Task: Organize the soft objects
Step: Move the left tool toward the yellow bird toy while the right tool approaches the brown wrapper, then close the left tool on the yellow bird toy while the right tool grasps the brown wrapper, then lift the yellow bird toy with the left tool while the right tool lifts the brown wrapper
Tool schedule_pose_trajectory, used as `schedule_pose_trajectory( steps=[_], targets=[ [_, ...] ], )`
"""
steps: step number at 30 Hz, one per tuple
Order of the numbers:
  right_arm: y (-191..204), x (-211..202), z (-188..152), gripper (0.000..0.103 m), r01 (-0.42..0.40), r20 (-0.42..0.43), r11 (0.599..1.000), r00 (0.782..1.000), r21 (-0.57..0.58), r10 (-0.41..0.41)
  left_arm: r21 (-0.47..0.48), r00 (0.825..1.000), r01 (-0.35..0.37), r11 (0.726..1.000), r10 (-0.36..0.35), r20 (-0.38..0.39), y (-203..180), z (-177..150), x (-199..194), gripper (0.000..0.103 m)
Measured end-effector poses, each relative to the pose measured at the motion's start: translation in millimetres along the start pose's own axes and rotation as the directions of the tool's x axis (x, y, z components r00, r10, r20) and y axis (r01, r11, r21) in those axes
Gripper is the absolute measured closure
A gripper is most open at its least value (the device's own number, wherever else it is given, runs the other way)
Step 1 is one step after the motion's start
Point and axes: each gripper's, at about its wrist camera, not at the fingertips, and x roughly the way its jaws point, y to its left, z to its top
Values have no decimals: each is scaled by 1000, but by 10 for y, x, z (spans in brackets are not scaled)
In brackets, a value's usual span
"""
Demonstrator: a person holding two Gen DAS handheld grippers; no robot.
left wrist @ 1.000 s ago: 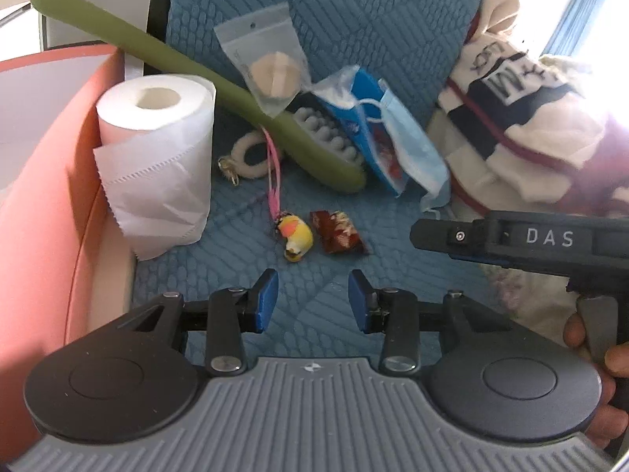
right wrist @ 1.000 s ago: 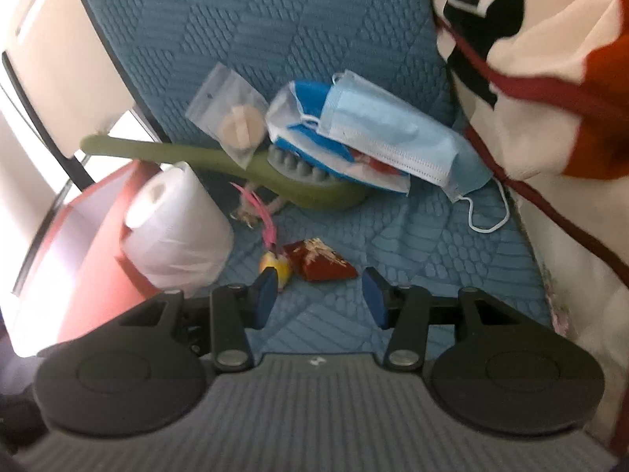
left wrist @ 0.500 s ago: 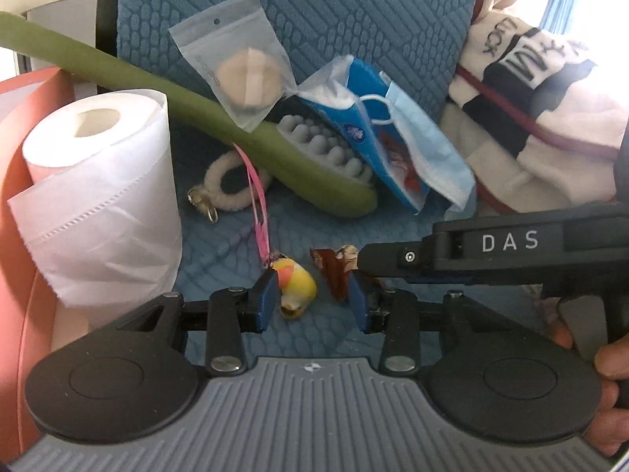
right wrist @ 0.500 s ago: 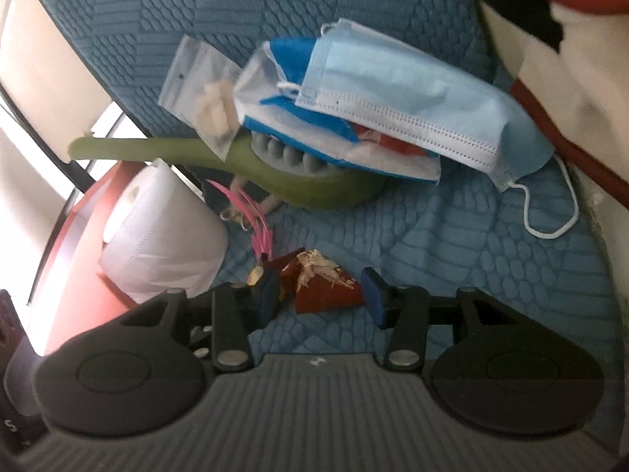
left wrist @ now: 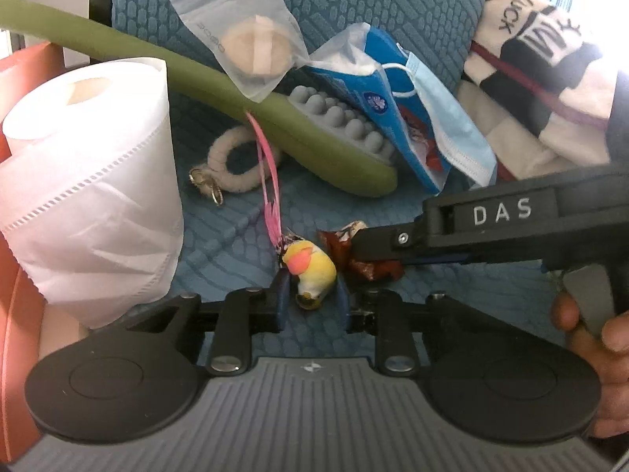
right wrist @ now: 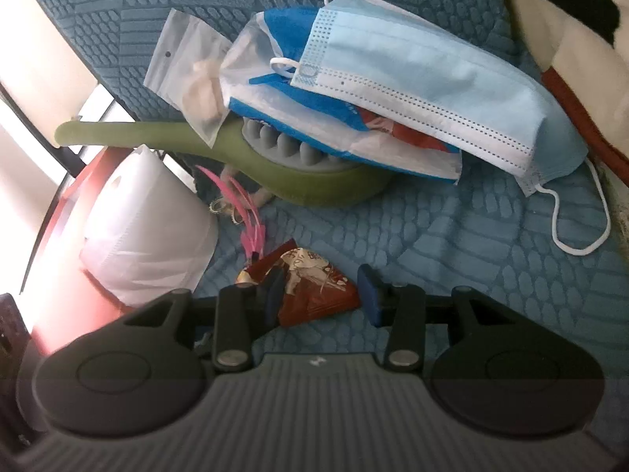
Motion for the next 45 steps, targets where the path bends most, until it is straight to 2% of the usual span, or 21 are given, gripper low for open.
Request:
schedule_pose_trajectory(
  steps=[3, 7, 11, 21, 24, 29, 39, 42, 45],
  targets=[
    [-53, -10, 14, 65, -26, -24, 998, 999, 54, 27, -19, 1000, 2, 1000, -3, -3, 20, 9, -34, 75],
    [34, -83, -15, 86, -8, -36, 1000, 999, 7, 8, -20, 1000, -9, 1000, 9, -10, -18, 5, -96, 75],
    [74, -168, -90, 91, 26, -32, 1000, 999, -17, -27, -29, 1000, -14, 999, 13, -20, -34, 10, -190, 75],
    [184, -389, -133, 96, 135, 7, 991, 991, -7, -135, -51, 999, -25, 998, 23, -49, 4, 14, -510, 75],
    [252, -464, -141, 97, 158, 22, 987, 987, -2, -158, -68, 999, -12, 998, 9, -44, -7, 65, -609, 75],
    [339, -618, -196, 97, 194, 54, 981, 980, -5, -193, -40, 1000, -11, 999, 11, -20, -101, 143, -829, 75],
    [432, -879, -369, 99, 210, 105, 977, 972, 28, -212, 3, 1000, -15, 1000, 15, -7, -250, 210, -1135, 75],
    [447, -907, -387, 99, 213, 112, 976, 970, 33, -216, 46, 999, -45, 998, 46, -11, -298, 180, -1147, 75],
    [437, -892, -421, 99, 213, 100, 976, 971, 35, -215, -10, 999, -17, 1000, 17, -40, -235, 117, -1146, 75]
  ],
)
